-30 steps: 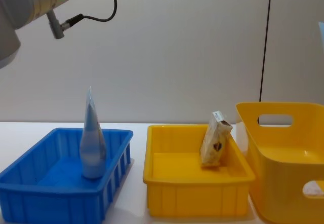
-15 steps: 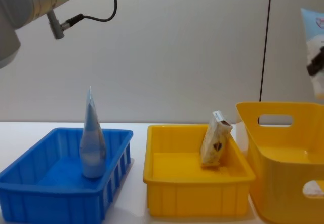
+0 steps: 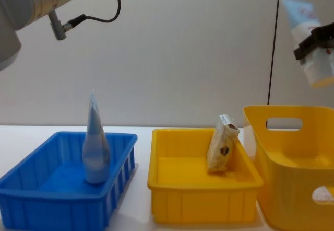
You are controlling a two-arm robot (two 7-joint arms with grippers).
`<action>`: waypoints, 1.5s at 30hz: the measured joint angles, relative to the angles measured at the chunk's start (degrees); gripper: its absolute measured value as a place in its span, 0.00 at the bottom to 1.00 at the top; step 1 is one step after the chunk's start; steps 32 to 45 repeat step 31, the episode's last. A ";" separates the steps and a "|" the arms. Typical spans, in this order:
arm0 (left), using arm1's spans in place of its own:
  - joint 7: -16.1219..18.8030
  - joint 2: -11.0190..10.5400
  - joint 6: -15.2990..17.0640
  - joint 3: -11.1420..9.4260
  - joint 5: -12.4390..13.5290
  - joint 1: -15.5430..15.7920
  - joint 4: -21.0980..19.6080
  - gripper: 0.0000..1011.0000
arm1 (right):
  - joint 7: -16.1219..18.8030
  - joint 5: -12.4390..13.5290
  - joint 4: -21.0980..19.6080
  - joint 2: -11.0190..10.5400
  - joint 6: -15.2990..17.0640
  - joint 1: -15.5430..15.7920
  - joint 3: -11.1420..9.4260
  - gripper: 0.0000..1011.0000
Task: Bimanual collaborative sorting of washing and personal care products
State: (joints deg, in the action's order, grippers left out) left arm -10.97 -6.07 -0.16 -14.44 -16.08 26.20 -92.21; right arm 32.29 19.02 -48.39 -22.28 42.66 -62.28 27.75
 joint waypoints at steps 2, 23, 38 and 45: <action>0.00 0.00 0.00 0.00 0.00 0.00 0.00 0.99 | 0.30 -0.12 0.11 0.13 -0.18 -0.28 0.21 0.38; 0.00 0.00 0.00 0.00 0.00 0.00 0.00 0.99 | 1.51 -0.55 0.56 0.67 -0.91 -1.46 0.96 0.99; 0.00 0.00 0.00 0.00 0.00 0.00 0.00 0.99 | 1.63 -0.60 0.62 0.72 -0.99 -1.58 1.05 0.99; 0.00 0.00 0.00 0.00 0.00 0.00 0.00 0.99 | 1.63 -0.60 0.62 0.72 -0.99 -1.58 1.05 0.99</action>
